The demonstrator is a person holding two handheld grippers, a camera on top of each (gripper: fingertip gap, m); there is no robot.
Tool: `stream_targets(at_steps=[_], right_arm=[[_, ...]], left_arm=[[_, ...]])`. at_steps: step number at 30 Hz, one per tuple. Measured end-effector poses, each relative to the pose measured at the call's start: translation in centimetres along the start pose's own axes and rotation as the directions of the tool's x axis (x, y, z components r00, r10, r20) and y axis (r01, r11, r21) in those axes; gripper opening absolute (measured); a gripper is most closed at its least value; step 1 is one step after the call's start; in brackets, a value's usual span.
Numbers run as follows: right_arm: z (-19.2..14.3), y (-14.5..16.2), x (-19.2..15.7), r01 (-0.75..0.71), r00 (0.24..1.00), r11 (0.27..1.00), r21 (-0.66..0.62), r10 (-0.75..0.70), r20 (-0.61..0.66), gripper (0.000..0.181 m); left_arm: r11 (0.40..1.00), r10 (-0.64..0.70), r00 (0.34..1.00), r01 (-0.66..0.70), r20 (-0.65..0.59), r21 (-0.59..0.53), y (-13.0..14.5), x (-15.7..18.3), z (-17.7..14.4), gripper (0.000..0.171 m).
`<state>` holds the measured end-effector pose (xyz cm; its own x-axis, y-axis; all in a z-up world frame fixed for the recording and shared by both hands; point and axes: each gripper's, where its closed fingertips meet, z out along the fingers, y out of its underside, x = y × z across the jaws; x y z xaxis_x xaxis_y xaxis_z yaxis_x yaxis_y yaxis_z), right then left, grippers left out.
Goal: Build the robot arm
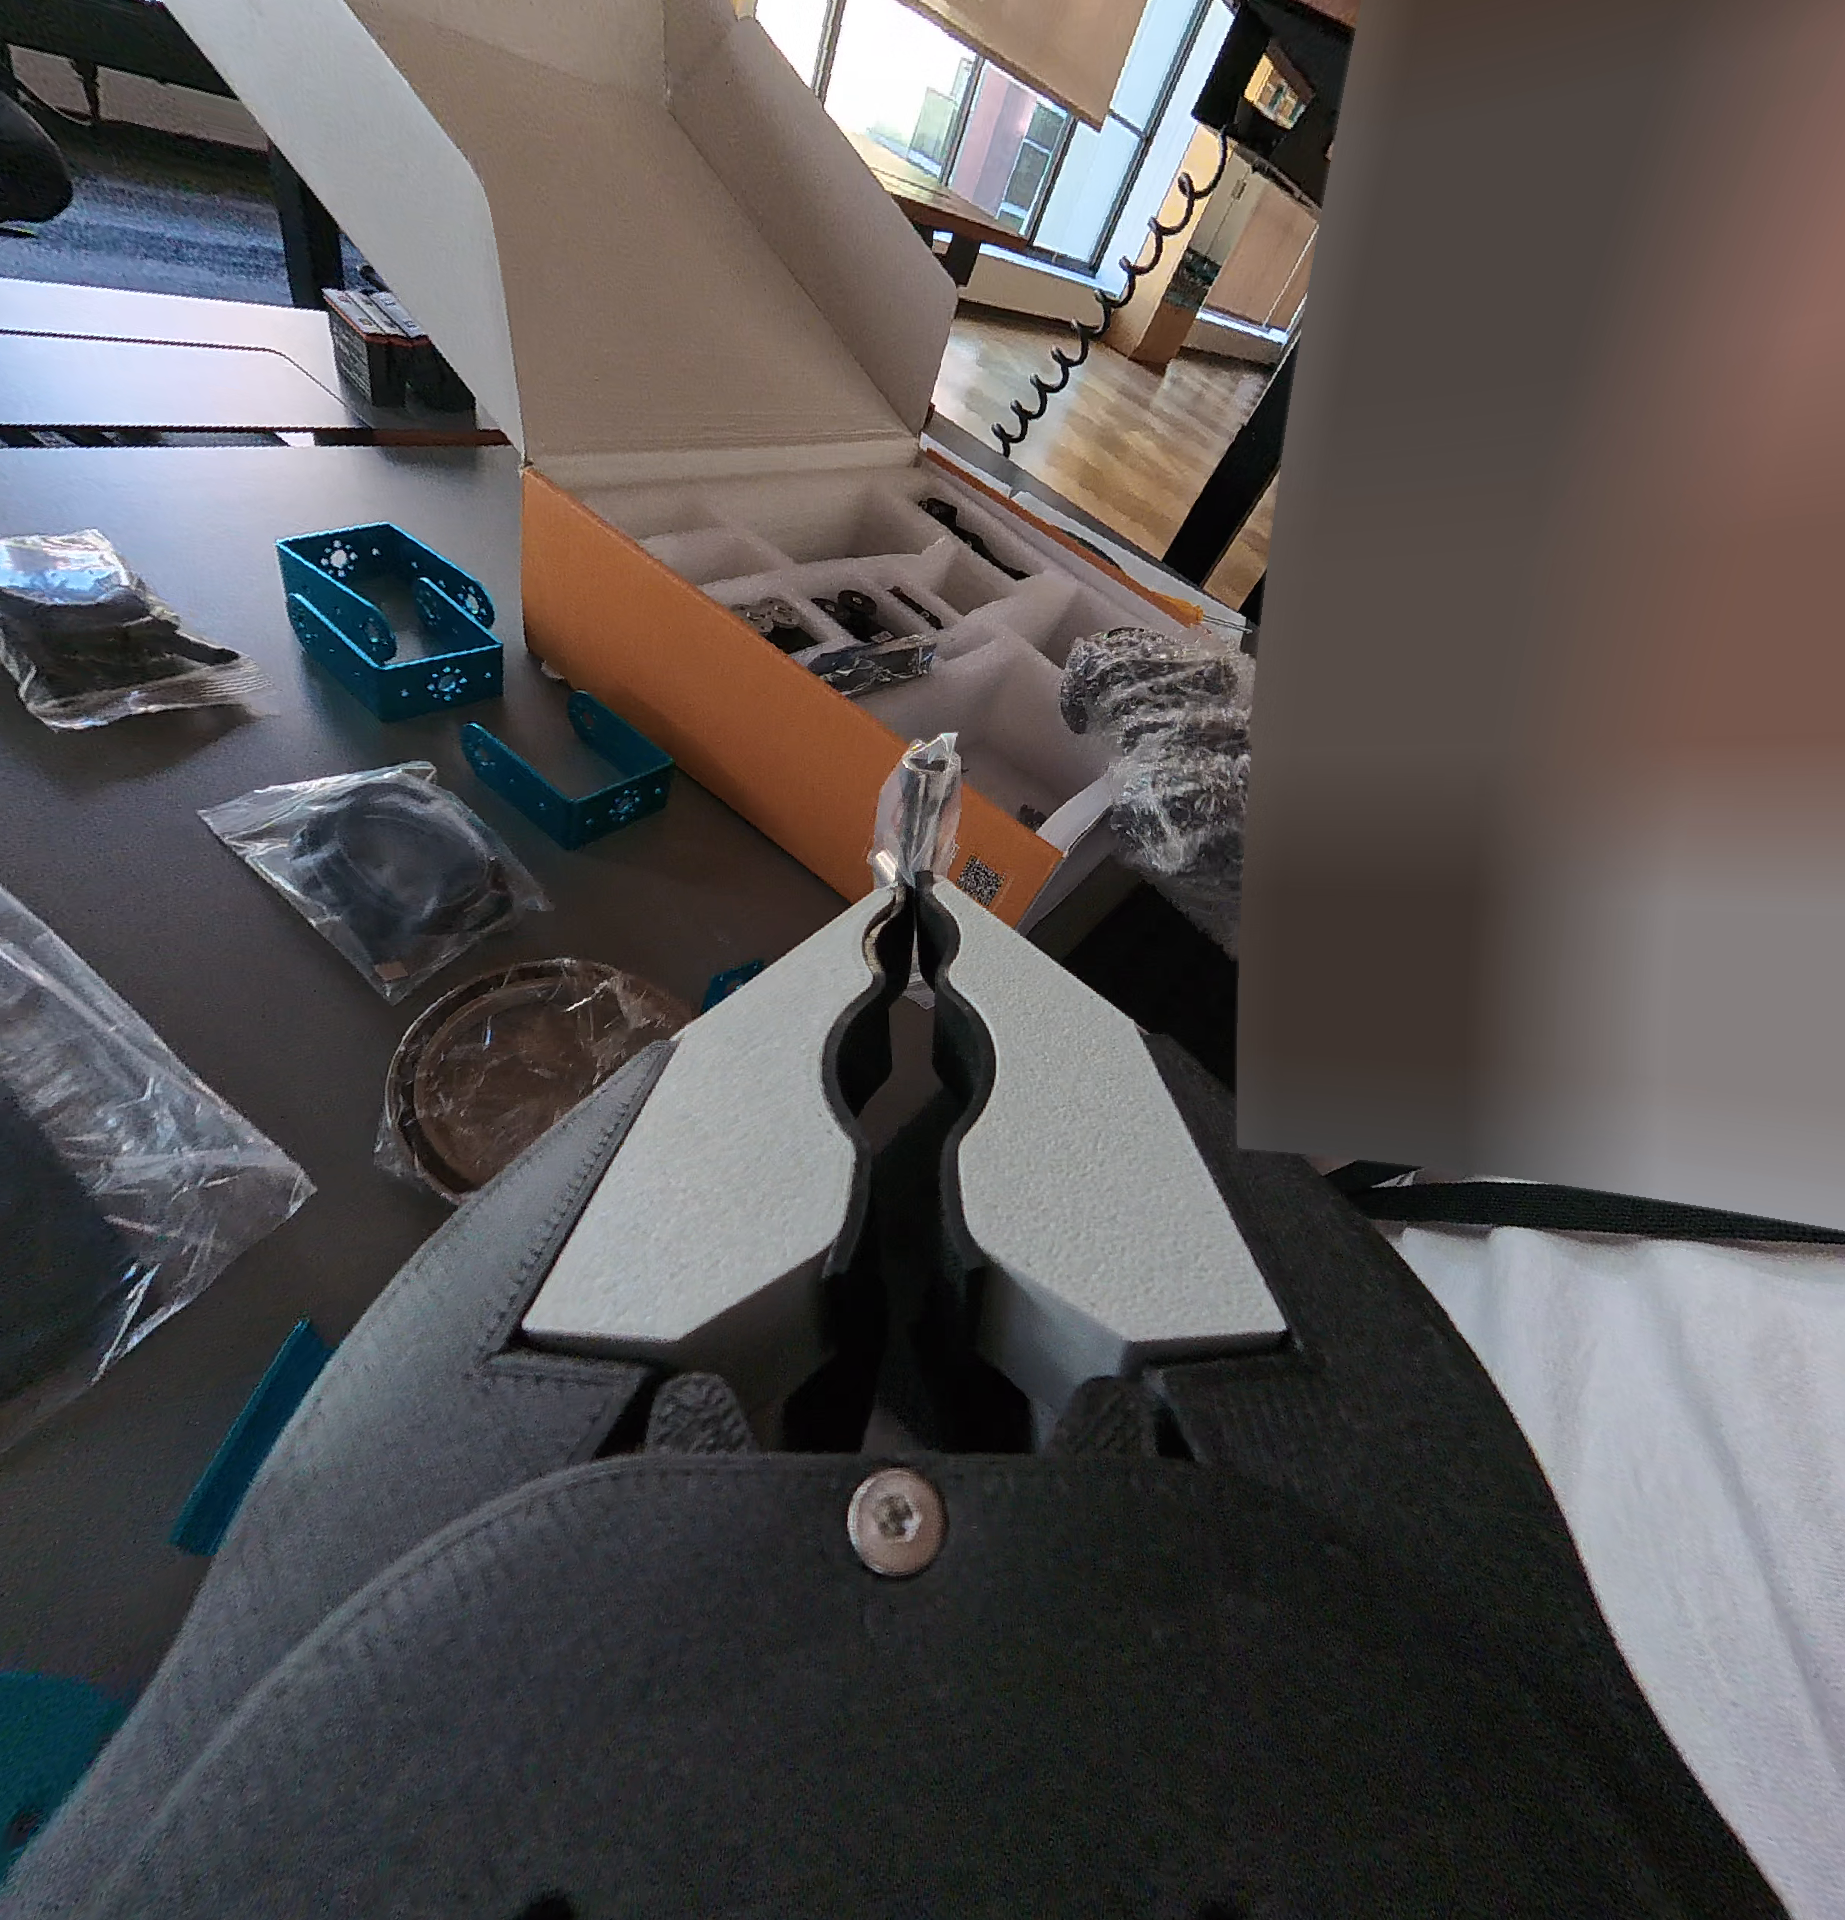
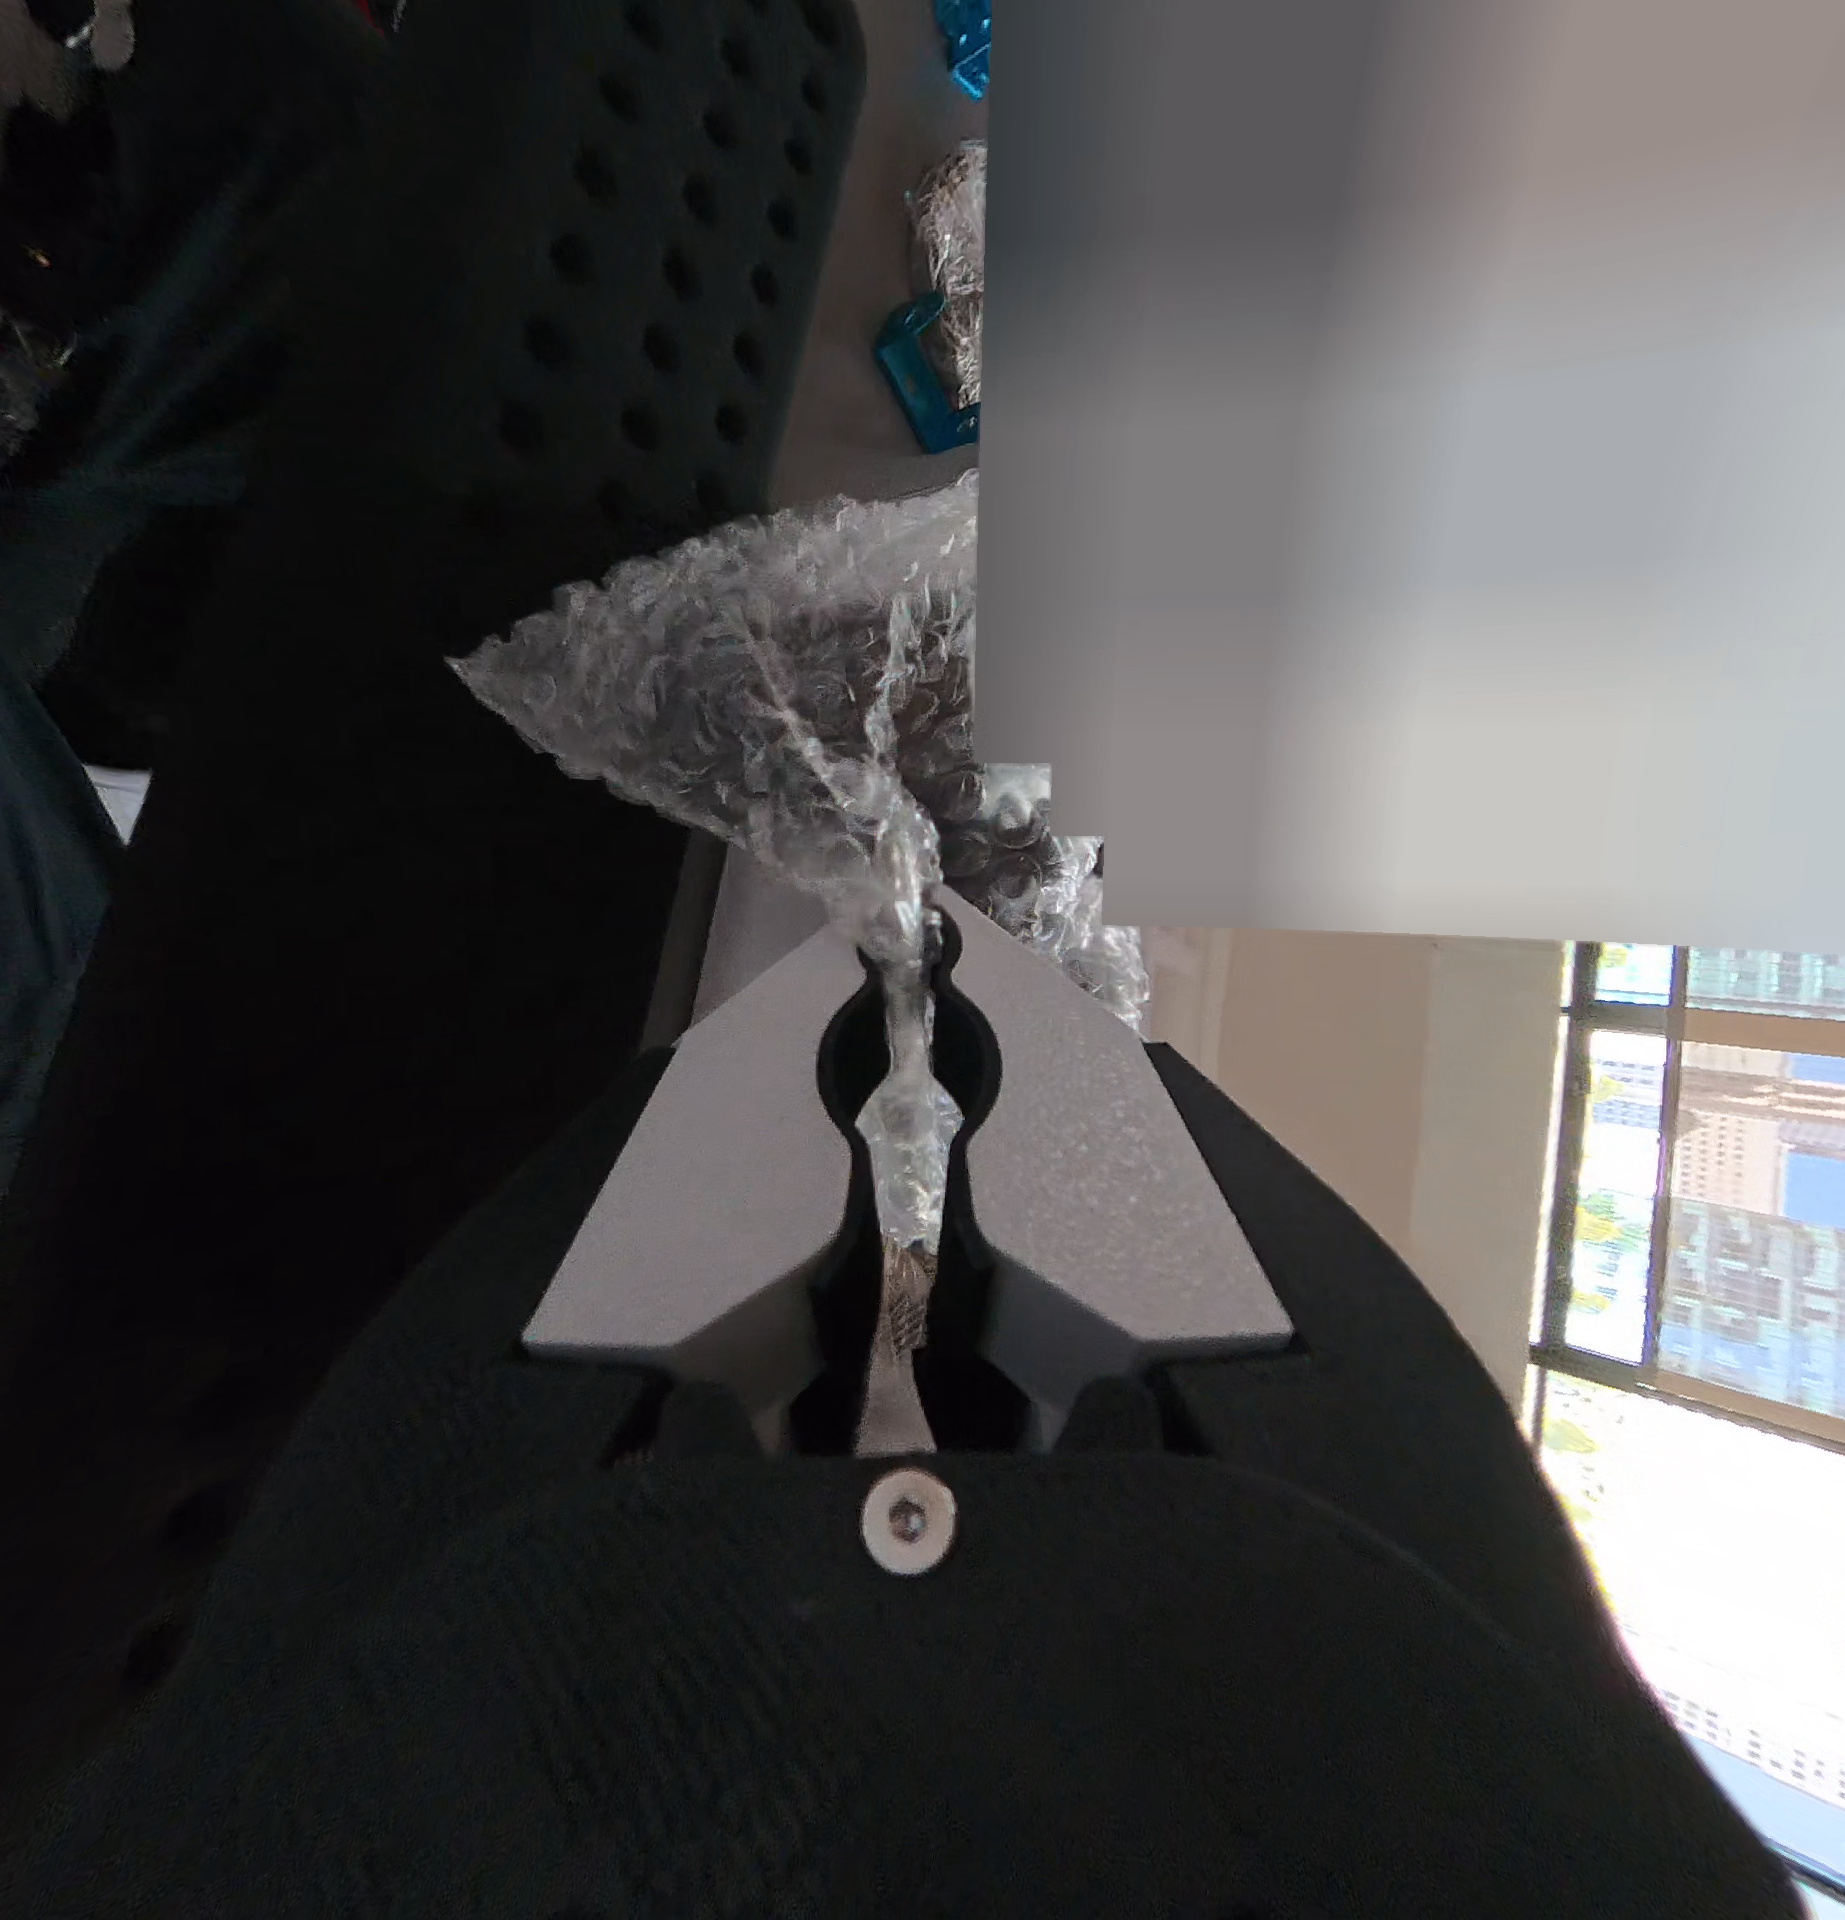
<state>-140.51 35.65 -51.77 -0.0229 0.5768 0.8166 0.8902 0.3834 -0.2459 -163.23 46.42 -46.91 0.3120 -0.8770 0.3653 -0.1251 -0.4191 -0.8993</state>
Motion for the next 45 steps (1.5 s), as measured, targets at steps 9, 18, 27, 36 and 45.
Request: stream_targets(at_steps=[9,18,27,36,45], right_arm=[[-0.2,0.8,3.1,-0.074,0.984,0.995,0.067,0.083,-0.156,0.000],[4.3,-0.7,13.7,-0.054,0.989,0.995,0.084,0.065,-0.129,0.000],[17.2,-5.4,27.5,0.019,0.999,0.991,0.135,-0.015,-0.035,0.000],[35.2,1.7,37.7,-0.153,0.988,0.975,-0.162,0.154,-0.009,0.000],[45.9,12.8,36.5,-0.081,0.972,0.837,-0.541,0.185,0.142,0.000]], left_arm=[[1.000,0.016,1.000,-0.016,-0.001,0.004,-1.2,1.6,2.1,0.000],[0.994,-0.039,0.999,0.037,0.023,0.100,0.5,0.8,-2.3,0.000],[0.987,-0.040,0.994,0.024,0.100,0.160,2.1,-1.7,-9.6,0.000],[0.978,-0.075,0.980,0.036,0.187,0.204,2.4,-5.0,-15.3,0.000],[0.969,-0.132,0.959,0.071,0.251,0.237,2.9,-8.4,-18.7,0.000]])
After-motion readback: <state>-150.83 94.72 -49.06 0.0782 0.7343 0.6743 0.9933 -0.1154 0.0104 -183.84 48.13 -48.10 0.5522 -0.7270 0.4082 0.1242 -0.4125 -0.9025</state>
